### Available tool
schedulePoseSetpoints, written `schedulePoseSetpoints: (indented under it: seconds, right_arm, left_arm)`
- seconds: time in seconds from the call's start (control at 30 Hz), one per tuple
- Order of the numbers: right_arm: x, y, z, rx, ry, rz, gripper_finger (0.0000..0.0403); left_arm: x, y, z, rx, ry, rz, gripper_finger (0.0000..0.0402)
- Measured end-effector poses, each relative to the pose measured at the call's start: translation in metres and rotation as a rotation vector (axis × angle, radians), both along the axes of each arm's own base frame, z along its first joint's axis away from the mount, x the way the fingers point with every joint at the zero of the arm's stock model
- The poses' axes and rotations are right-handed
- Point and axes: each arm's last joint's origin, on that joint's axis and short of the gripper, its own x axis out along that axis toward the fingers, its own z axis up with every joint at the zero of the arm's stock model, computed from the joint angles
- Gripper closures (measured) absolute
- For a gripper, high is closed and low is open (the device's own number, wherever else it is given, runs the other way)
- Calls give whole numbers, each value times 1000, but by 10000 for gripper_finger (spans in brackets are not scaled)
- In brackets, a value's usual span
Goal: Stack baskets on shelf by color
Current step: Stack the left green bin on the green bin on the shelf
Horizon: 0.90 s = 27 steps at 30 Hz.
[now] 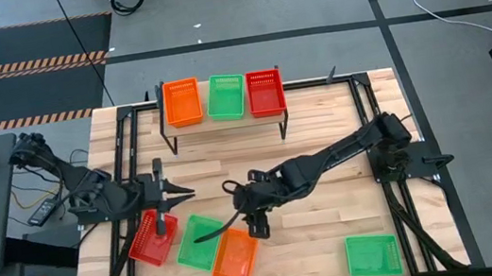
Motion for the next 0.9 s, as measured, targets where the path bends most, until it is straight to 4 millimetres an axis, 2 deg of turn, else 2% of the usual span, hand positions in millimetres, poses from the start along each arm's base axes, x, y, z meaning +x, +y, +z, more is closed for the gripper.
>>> schedulePoseSetpoints:
  seconds: [0.2,0.33,0.5,0.73,0.9]
  right_arm:
    - [2,-2,-4,-8,-20,15,184]
    - [-2,0,-6,-31,24,37,184]
    - [-9,6,-10,-38,86,32,184]
    - [-29,26,-16,-56,225,49,184]
    - [-38,38,-17,-58,265,50,184]
  left_arm:
    - [-1,-1,-12,-6,109,-12,361]
    - [2,-5,-31,-35,276,-40,350]
    - [15,-15,-57,-51,452,-3,302]
    - [45,-28,-100,-58,719,-80,228]
    - [56,-27,-121,-33,837,-56,204]
